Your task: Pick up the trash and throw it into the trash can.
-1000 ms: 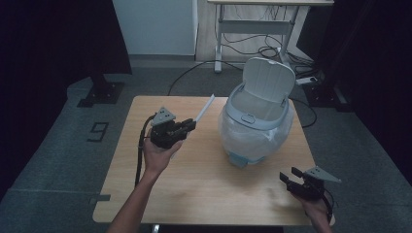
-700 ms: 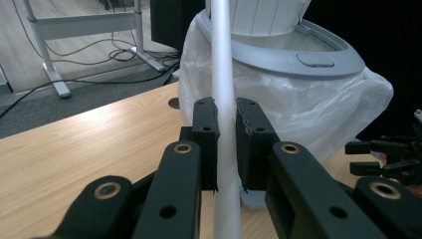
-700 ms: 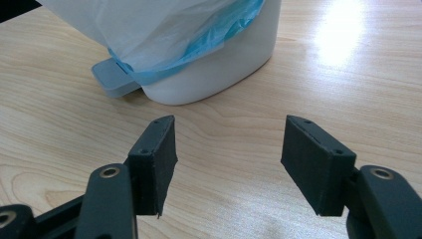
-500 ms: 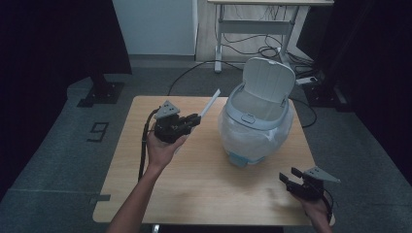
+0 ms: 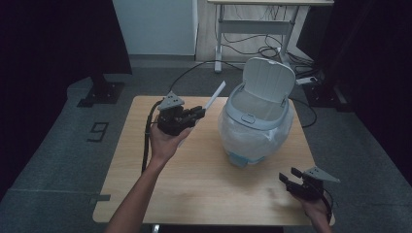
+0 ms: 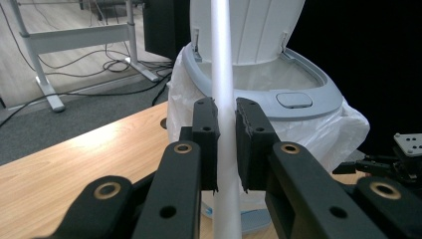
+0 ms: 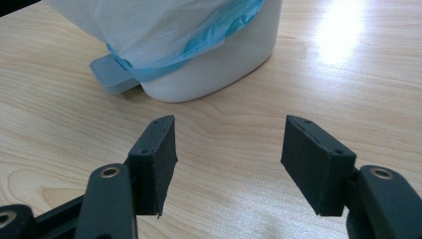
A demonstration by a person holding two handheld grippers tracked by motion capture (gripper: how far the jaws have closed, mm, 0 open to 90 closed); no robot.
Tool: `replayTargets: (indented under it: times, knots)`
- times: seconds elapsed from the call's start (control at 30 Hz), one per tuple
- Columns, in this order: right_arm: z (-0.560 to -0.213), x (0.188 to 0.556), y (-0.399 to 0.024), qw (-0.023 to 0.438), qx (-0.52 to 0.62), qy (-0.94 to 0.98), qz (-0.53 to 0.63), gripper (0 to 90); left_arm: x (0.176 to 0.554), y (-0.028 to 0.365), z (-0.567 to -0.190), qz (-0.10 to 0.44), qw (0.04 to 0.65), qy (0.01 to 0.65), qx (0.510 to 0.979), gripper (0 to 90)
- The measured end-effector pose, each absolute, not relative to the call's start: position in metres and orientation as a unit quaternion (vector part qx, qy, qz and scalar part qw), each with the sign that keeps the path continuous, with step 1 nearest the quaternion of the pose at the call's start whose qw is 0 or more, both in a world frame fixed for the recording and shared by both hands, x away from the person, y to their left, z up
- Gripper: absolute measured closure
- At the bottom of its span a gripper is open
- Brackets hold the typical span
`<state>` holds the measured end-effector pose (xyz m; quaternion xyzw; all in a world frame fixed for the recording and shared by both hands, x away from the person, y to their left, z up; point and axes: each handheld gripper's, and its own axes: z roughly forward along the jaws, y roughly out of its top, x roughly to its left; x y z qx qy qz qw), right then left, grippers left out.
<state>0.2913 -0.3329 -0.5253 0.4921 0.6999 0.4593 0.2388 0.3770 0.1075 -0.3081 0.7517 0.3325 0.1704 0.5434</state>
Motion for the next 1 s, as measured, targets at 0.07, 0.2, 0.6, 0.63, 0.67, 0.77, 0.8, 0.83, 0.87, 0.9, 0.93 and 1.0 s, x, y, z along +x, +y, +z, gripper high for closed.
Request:
replayTargets:
  times: [0.07, 0.2, 0.6, 0.63, 0.67, 0.77, 0.8, 0.83, 0.87, 0.9, 0.93, 1.0]
  knots:
    - [-0.525, 0.291, -0.333, 0.239, 0.493, 0.699, 0.46, 37.9, 0.378, 0.106, -0.307, 0.17, 0.542, 0.332, 0.753, 80.1]
    - [-0.526, 0.292, -0.333, 0.239, 0.493, 0.699, 0.46, 38.0, 0.381, 0.101, -0.303, 0.167, 0.543, 0.329, 0.754, 80.1]
    - [-0.526, 0.291, -0.334, 0.238, 0.493, 0.699, 0.459, 38.2, 0.386, 0.088, -0.3, 0.165, 0.537, 0.323, 0.762, 80.1]
    - [-0.526, 0.292, -0.334, 0.238, 0.493, 0.7, 0.459, 38.2, 0.387, 0.087, -0.3, 0.164, 0.536, 0.323, 0.762, 80.1]
    - [-0.527, 0.292, -0.334, 0.238, 0.493, 0.7, 0.459, 38.2, 0.388, 0.086, -0.3, 0.164, 0.536, 0.324, 0.762, 80.1]
    - [-0.527, 0.292, -0.334, 0.237, 0.493, 0.7, 0.458, 38.2, 0.389, 0.084, -0.298, 0.163, 0.537, 0.323, 0.762, 80.1]
    - [-0.527, 0.292, -0.334, 0.237, 0.494, 0.701, 0.458, 38.2, 0.39, 0.083, -0.298, 0.162, 0.536, 0.322, 0.763, 80.1]
    - [-0.527, 0.292, -0.334, 0.236, 0.494, 0.7, 0.458, 38.2, 0.39, 0.082, -0.298, 0.163, 0.536, 0.322, 0.763, 80.1]
    - [-0.528, 0.292, -0.334, 0.236, 0.494, 0.701, 0.458, 38.2, 0.39, 0.081, -0.297, 0.163, 0.535, 0.321, 0.764, 80.1]
    - [-0.528, 0.292, -0.334, 0.236, 0.494, 0.701, 0.458, 38.3, 0.391, 0.08, -0.297, 0.163, 0.535, 0.32, 0.765, 80.2]
    - [-0.528, 0.292, -0.334, 0.236, 0.494, 0.701, 0.457, 38.3, 0.391, 0.078, -0.297, 0.163, 0.534, 0.319, 0.766, 80.2]
    - [-0.528, 0.292, -0.334, 0.236, 0.494, 0.701, 0.457, 38.4, 0.392, 0.076, -0.296, 0.162, 0.535, 0.317, 0.766, 80.2]
